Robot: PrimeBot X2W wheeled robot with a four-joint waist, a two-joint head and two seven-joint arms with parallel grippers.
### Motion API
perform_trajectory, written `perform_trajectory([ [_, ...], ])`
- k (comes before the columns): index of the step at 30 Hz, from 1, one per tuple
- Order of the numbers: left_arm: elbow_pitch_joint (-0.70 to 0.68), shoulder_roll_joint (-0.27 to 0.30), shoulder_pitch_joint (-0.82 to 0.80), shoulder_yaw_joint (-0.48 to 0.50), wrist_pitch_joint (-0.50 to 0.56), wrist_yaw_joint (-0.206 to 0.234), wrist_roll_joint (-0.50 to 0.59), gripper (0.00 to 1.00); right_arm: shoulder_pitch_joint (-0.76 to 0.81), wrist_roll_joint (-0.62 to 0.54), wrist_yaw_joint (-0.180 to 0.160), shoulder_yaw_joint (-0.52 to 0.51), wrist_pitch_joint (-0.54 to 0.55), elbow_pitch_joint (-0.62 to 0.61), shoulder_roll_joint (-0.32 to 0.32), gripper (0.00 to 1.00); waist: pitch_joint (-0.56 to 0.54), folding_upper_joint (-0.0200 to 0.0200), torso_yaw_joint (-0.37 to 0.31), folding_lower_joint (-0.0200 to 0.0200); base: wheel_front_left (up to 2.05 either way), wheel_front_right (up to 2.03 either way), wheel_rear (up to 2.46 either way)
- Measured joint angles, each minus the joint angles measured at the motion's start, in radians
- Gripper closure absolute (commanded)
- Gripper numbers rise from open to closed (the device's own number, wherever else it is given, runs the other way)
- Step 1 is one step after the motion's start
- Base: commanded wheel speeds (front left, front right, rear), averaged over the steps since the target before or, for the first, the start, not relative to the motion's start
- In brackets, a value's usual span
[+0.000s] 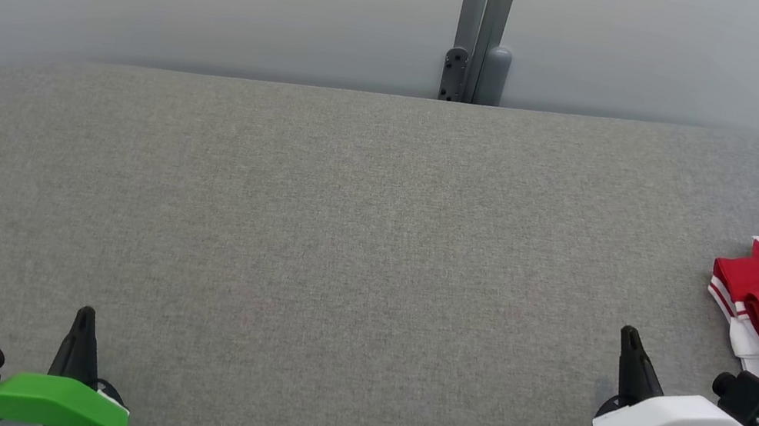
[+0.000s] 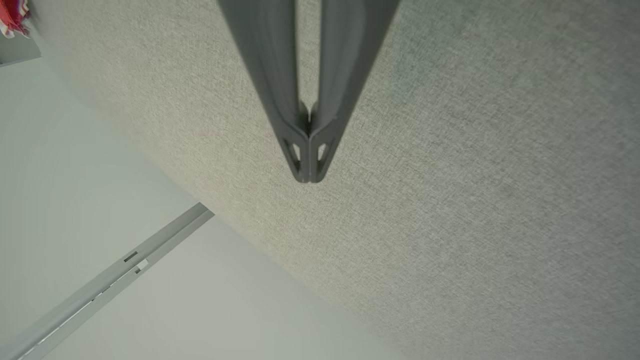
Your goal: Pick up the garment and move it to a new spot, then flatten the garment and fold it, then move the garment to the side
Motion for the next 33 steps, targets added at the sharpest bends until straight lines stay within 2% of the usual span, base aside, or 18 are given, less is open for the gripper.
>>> perform_trajectory([
  [33,-0.063,0.002,-0.023,0.026,0.105,-0.027,-0.404,1.00,0.033,0.415,-0.001,-0.053,0.106,-0.095,-0.002,1.00,0.000,0.0000,-0.008,0.0000,0.00,0.00,0.00],
])
